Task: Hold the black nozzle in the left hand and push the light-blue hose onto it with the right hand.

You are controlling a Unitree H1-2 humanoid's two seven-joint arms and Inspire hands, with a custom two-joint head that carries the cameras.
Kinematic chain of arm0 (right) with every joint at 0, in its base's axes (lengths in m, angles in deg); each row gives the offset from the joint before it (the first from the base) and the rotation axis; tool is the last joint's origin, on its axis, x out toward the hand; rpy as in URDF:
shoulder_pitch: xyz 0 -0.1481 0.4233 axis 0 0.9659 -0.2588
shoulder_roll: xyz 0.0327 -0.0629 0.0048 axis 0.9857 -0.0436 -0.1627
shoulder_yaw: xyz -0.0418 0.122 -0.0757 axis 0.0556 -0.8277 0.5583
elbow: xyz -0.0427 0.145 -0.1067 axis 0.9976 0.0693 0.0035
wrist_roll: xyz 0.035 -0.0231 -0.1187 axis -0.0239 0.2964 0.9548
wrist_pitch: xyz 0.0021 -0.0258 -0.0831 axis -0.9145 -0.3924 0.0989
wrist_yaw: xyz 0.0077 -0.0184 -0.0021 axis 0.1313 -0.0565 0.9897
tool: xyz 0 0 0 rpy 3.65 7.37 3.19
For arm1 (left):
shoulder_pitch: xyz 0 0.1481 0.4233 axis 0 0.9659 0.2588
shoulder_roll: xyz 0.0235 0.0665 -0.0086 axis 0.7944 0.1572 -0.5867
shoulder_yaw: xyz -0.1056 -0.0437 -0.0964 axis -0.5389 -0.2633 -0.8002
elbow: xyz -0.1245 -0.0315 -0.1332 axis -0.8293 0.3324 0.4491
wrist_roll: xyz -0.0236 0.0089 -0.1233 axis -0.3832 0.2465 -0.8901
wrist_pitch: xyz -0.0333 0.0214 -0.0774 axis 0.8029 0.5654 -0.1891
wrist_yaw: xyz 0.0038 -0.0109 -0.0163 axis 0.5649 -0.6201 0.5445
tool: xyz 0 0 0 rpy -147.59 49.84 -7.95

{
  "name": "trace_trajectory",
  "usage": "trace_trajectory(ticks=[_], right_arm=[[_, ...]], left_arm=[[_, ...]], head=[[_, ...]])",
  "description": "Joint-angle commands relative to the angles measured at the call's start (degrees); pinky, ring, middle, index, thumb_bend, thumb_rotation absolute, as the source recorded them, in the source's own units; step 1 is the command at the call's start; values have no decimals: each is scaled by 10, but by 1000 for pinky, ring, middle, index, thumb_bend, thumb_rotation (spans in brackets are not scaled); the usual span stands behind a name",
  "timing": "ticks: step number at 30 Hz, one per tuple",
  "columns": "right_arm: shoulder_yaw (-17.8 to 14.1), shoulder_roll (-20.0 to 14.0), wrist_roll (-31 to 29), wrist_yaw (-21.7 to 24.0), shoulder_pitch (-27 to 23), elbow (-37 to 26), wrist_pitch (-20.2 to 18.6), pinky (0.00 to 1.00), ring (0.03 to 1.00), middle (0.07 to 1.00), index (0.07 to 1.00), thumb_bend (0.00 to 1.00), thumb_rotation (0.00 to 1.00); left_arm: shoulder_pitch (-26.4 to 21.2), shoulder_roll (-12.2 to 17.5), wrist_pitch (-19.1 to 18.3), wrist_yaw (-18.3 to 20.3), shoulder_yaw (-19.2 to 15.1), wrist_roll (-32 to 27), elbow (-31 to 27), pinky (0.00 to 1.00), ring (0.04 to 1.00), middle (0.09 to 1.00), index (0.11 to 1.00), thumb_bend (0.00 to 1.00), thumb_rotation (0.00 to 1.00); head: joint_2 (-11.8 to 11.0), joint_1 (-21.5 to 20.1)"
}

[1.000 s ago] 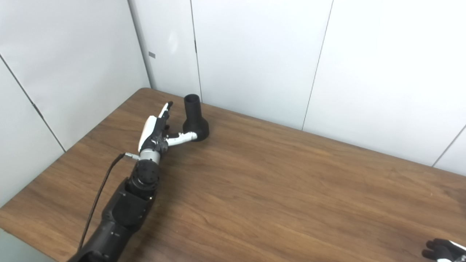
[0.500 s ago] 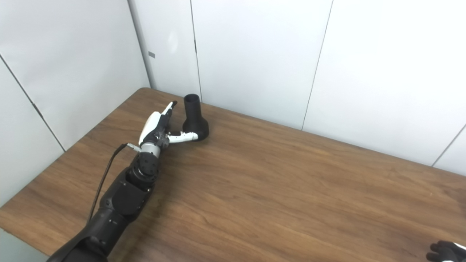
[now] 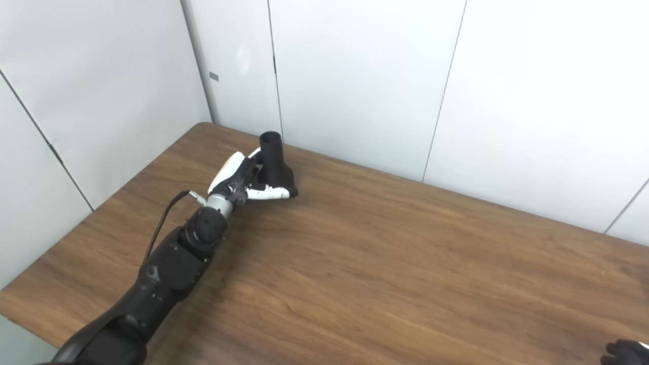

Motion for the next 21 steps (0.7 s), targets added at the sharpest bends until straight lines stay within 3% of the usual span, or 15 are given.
trace_trajectory(ticks=[1,5,6,9,12,14,15,18,21], right_arm=[[-6,-10,-4,2,-6,-20,6,434,566,591,544,616,489],[-6,-11,3,0,-4,-21,8,437,567,591,543,627,472],[-5,-12,3,1,-4,-20,10,434,566,591,544,616,480],[-6,-13,4,2,-3,-21,9,437,565,589,543,615,482],[-4,-13,6,2,-2,-25,2,440,567,591,545,625,482],[-3,-14,6,3,-2,-26,2,439,568,593,547,627,483],[-3,-14,5,4,-1,-27,3,441,571,595,548,614,477],[-3,-14,6,4,-1,-27,3,444,574,599,552,603,468],[-3,-13,3,5,-1,-27,5,447,577,601,555,609,470]], left_arm=[[-10,0,-5,18,2,-12,19,828,898,908,950,1000,341],[-20,-1,-6,18,-3,-23,46,839,903,908,955,1000,307],[-21,-1,-9,16,-3,-23,50,772,890,913,957,1000,304],[-28,-5,-6,12,-9,-32,74,791,912,925,958,1000,257],[-34,-8,9,8,-15,-42,101,732,901,928,948,1000,200],[-37,-5,16,7,-7,-35,115,756,908,918,937,1000,180],[-38,-1,16,6,2,-26,119,839,912,906,929,1000,186],[-34,8,7,-4,30,11,114,959,919,880,908,1000,195],[-33,16,0,-20,58,49,112,996,893,849,886,1000,210]], head=[[0,-1],[2,-4],[2,-4],[4,-8],[5,-11],[5,-12],[5,-12],[6,-14],[6,-14]])
